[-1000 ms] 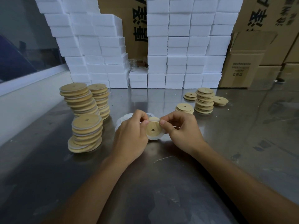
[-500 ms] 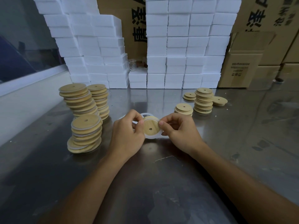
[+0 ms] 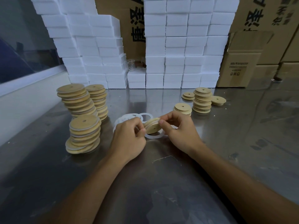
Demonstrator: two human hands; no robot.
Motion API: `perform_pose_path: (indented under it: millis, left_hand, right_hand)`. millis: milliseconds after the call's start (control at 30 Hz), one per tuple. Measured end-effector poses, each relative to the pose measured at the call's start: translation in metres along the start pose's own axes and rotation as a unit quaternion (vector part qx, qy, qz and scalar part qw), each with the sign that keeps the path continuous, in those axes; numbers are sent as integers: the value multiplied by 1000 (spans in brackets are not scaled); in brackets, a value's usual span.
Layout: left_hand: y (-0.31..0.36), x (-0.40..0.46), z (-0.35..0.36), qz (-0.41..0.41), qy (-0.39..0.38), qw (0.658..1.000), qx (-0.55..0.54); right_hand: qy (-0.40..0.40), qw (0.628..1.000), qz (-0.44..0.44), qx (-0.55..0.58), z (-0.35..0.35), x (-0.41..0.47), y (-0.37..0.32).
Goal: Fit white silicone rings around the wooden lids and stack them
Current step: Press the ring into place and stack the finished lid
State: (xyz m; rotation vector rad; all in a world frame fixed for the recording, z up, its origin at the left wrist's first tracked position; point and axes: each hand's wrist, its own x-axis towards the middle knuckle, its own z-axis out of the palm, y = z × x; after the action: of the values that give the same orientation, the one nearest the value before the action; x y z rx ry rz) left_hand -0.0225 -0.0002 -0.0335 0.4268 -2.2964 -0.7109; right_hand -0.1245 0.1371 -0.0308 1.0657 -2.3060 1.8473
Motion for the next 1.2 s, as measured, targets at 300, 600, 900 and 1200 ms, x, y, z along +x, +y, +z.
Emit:
perform_pose_path:
  millis: [300,600,900,1200]
  left_hand:
    - [-1,0,4,12,10,1000,-20]
    - [4,-2,3,74,31,995,-61]
    - [0,2,5,-32,26,985,-168]
    - [-1,5,7,-76,22,975,-209]
  right_hand:
    - [20,998,-32,-45,0,-2,-1]
    - [-6,984,-131,-119,4,-4,-7]
    - [12,996,-84,-34,8,-2,0]
    - [6,997,11,74,3,2,0]
